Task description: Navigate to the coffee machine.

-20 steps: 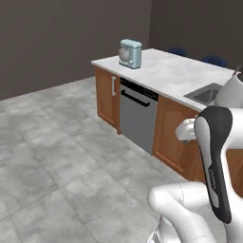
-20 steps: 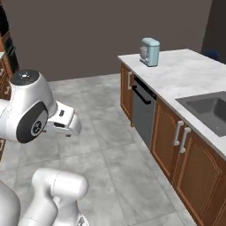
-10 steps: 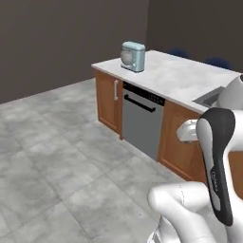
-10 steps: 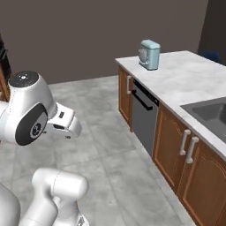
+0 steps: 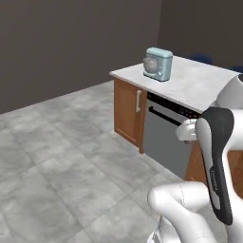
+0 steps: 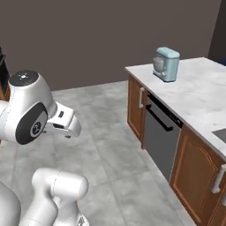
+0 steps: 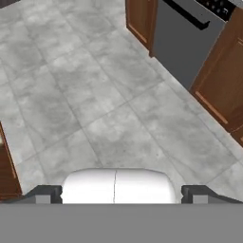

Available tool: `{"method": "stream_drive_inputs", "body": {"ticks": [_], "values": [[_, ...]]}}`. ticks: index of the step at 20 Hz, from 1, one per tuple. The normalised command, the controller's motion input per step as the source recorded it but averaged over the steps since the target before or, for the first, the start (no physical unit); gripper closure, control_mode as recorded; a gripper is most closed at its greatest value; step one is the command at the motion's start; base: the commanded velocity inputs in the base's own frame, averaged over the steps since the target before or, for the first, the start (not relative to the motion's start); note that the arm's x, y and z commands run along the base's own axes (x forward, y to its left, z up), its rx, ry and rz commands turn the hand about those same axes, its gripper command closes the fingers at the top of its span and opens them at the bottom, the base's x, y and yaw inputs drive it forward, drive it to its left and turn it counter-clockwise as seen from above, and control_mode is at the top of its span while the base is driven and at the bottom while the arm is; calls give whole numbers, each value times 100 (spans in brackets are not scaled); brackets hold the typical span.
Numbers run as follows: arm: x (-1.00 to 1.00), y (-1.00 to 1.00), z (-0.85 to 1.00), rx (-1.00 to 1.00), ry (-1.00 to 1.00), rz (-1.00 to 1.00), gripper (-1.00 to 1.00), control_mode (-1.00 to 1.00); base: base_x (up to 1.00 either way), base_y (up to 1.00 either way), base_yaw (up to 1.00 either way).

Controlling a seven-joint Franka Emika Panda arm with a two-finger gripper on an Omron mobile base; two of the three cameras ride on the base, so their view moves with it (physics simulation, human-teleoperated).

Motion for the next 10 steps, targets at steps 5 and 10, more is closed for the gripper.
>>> {"method": "stream_drive_inputs", "body": {"ticks": [5, 10], "values": [[0, 0, 0, 0, 0, 0, -100, 100, 100, 69, 23], [0, 0, 0, 0, 0, 0, -100, 100, 86, 14, 60]]}}
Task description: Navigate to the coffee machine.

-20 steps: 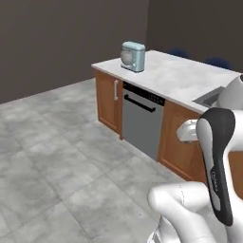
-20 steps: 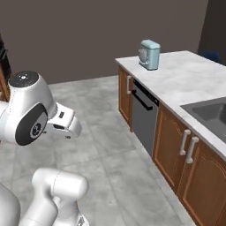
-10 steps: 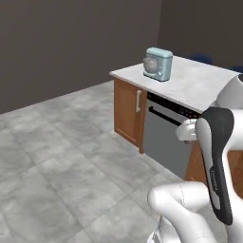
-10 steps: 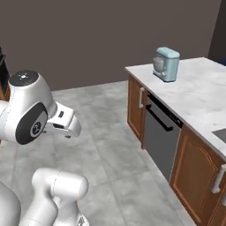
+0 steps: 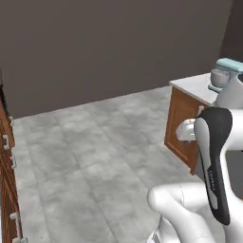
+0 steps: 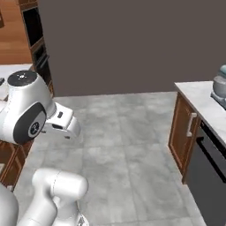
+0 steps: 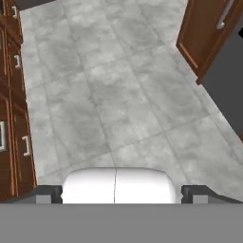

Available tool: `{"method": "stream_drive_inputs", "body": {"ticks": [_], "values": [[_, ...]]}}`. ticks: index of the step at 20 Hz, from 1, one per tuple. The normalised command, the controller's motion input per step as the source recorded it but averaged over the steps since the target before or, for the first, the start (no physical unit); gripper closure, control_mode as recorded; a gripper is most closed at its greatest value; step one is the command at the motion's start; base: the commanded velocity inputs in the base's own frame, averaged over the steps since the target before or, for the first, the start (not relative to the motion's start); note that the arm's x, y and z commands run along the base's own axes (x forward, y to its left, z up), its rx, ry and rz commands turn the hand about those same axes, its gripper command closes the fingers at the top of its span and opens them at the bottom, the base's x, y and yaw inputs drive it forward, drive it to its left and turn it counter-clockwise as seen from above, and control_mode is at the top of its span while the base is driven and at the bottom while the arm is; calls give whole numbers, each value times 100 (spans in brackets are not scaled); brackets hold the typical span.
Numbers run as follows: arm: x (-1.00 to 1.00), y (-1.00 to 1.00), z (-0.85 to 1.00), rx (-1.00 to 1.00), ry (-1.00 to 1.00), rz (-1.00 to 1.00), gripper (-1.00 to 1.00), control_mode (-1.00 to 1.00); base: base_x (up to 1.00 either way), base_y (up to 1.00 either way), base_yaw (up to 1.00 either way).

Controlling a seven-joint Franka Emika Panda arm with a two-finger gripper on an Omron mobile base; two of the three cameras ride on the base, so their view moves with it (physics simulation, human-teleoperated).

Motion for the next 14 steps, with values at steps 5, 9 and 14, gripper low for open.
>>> {"method": "stream_drive_inputs", "body": {"ticks": [5, 9, 14], "values": [[0, 0, 0, 0, 0, 0, -100, 100, 96, -2, 64], [0, 0, 0, 0, 0, 0, -100, 100, 100, -26, 47], [0, 0, 0, 0, 0, 0, -100, 100, 100, -30, 47]]}}
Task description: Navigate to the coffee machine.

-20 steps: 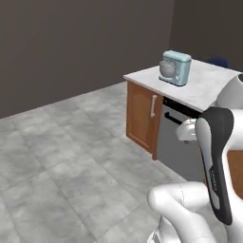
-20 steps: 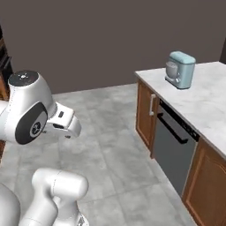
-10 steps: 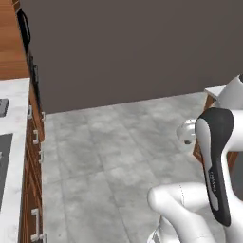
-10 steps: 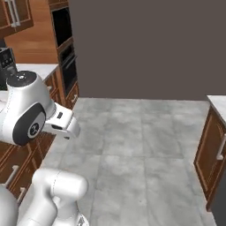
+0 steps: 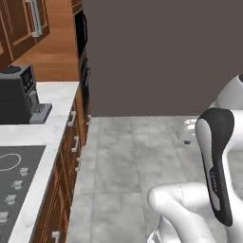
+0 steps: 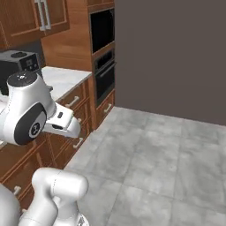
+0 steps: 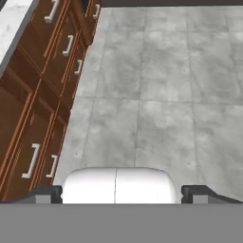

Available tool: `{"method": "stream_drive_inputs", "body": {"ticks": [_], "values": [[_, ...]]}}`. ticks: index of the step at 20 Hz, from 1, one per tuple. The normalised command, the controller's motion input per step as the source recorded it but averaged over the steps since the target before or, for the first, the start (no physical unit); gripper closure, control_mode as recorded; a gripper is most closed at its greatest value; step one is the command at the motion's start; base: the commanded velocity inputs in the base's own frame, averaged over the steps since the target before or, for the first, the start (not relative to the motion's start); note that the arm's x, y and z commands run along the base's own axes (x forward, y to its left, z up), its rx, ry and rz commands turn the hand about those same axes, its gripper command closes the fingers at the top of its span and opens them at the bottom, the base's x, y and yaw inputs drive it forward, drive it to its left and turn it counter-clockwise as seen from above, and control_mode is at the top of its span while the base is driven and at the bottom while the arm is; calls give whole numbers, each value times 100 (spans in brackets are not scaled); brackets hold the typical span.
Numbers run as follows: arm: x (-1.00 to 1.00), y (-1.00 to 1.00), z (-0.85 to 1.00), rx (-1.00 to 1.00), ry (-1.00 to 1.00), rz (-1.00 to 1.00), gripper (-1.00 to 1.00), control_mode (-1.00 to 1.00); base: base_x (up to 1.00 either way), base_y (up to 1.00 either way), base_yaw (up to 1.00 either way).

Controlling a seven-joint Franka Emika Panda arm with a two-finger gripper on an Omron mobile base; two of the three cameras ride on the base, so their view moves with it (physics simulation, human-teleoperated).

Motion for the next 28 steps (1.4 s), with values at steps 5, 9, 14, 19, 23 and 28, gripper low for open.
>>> {"method": "stream_drive_inputs", "body": {"ticks": [5, 9, 14, 19, 23, 28], "values": [[0, 0, 0, 0, 0, 0, -100, 100, 100, -43, 37], [0, 0, 0, 0, 0, 0, -100, 100, 100, -59, 43], [0, 0, 0, 0, 0, 0, -100, 100, 100, -59, 54], [0, 0, 0, 0, 0, 0, -100, 100, 90, -60, 61], [0, 0, 0, 0, 0, 0, -100, 100, 52, -36, 80], [0, 0, 0, 0, 0, 0, -100, 100, 30, -22, 87]]}}
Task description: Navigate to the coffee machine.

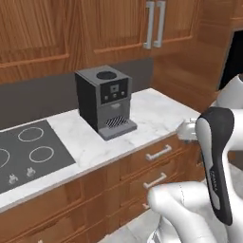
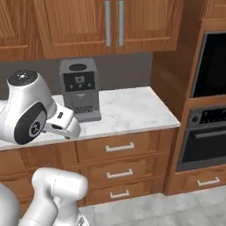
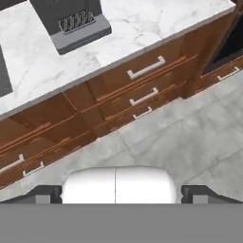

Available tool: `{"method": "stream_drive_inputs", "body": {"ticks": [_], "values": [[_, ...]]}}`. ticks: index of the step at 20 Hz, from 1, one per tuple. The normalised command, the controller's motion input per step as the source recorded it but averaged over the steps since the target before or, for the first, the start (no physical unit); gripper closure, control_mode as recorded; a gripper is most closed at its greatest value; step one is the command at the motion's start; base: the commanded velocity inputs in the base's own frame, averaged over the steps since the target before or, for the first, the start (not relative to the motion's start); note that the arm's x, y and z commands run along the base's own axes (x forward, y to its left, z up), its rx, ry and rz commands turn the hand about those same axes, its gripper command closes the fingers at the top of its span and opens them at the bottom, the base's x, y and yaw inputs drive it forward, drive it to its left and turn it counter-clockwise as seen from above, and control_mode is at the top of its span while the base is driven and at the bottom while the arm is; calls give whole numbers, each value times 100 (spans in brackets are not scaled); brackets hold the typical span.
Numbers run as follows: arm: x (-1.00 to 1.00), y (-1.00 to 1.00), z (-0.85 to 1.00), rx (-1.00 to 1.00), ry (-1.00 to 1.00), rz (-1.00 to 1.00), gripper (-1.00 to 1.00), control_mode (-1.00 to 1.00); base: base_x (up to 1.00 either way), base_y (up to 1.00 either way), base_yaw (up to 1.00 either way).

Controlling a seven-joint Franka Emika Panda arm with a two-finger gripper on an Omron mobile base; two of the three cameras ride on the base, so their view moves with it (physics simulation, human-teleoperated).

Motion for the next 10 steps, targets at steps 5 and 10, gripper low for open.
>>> {"method": "stream_drive_inputs", "body": {"ticks": [5, 10], "values": [[0, 0, 0, 0, 0, 0, -100, 100, 11, -14, 92], [0, 0, 0, 0, 0, 0, -100, 100, 13, -39, 73]]}}
